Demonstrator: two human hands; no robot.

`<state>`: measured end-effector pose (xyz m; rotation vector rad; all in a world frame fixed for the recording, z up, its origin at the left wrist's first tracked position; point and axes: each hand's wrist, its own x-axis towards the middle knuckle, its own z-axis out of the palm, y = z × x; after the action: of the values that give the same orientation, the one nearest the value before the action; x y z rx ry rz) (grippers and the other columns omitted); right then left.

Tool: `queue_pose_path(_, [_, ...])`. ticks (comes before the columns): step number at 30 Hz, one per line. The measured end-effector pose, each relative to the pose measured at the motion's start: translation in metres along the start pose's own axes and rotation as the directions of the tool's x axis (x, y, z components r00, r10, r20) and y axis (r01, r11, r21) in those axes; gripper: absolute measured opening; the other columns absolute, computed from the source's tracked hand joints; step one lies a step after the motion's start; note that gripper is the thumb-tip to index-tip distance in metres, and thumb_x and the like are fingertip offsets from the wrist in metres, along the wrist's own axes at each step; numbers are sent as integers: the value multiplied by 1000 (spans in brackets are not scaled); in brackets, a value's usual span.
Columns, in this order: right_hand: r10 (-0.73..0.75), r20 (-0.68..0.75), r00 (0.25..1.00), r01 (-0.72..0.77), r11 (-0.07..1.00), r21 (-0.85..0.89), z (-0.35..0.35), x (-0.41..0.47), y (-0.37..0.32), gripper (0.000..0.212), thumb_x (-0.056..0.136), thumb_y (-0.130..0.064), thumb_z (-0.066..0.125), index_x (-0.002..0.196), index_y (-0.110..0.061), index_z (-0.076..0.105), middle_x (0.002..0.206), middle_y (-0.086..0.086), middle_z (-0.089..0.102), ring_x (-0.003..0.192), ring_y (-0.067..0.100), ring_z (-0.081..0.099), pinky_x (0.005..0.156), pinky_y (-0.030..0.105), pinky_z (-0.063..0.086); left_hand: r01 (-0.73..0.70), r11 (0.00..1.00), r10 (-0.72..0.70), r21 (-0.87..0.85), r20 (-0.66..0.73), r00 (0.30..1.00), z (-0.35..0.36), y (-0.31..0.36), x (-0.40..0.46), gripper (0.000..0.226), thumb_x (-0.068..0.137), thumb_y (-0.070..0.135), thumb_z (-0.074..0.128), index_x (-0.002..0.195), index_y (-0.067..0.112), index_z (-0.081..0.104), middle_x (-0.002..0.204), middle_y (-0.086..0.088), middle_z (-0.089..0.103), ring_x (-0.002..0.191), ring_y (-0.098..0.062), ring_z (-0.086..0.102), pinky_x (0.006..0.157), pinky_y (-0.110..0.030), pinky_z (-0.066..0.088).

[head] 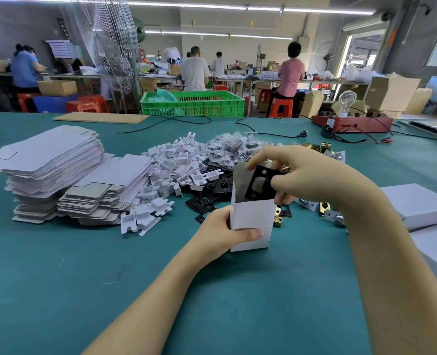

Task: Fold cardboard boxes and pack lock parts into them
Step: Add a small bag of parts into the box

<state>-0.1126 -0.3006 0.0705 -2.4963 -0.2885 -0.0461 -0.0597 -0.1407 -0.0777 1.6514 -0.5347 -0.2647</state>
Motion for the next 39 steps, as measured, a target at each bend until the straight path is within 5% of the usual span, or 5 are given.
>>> queue_pose_path(5, [-22, -48, 999, 23, 1000, 12, 0, -1, -1, 14, 92, -12, 58, 88, -25, 61, 81, 0, 67, 61, 15, 70, 59, 28, 57, -9, 1000, 9, -2, 1, 1000, 0, 1, 0, 47, 59, 45, 81, 104, 36, 70, 103, 12, 73, 99, -7, 67, 80, -22, 52])
queue_pose_path(9, [-84, -98, 992, 78, 995, -67, -3, -1, -2, 17, 87, -17, 66, 79, -31, 61, 77, -5, 68, 68, 17, 64, 71, 35, 54, -8, 1000, 8, 8, 3, 1000, 0, 0, 0, 42, 64, 37, 82, 104, 35, 70, 101, 12, 74, 97, -5, 68, 77, -19, 51])
queue_pose_path(22, [-85, -83, 993, 75, 990, -118, 8, 8, 1, 11, 79, -12, 75, 75, -20, 69, 63, -11, 61, 54, -2, 52, 51, 10, 38, -15, 1000, 15, 3, 1, 1000, 0, 1, -1, 36, 67, 31, 82, 100, 35, 70, 99, 11, 74, 95, -6, 68, 76, -19, 53])
queue_pose_path(26, [-81, -95, 992, 70, 991, -116, 5, 8, 1, 14, 82, -14, 73, 79, -25, 64, 78, -1, 70, 74, 14, 65, 69, 28, 52, -13, 1000, 13, 9, 7, 1000, -1, 0, 0, 40, 67, 31, 81, 105, 31, 70, 101, 7, 74, 97, -10, 68, 83, -28, 55])
queue_pose_path(39, [-64, -60, 996, 36, 922, -386, 8, 9, 2, 12, 85, -27, 70, 91, -19, 77, 90, -2, 73, 85, 14, 63, 67, 20, 39, -15, 999, 15, -33, 5, 1000, 0, 1, 0, 46, 58, 38, 82, 102, 31, 70, 99, 7, 75, 94, -9, 69, 75, -20, 52])
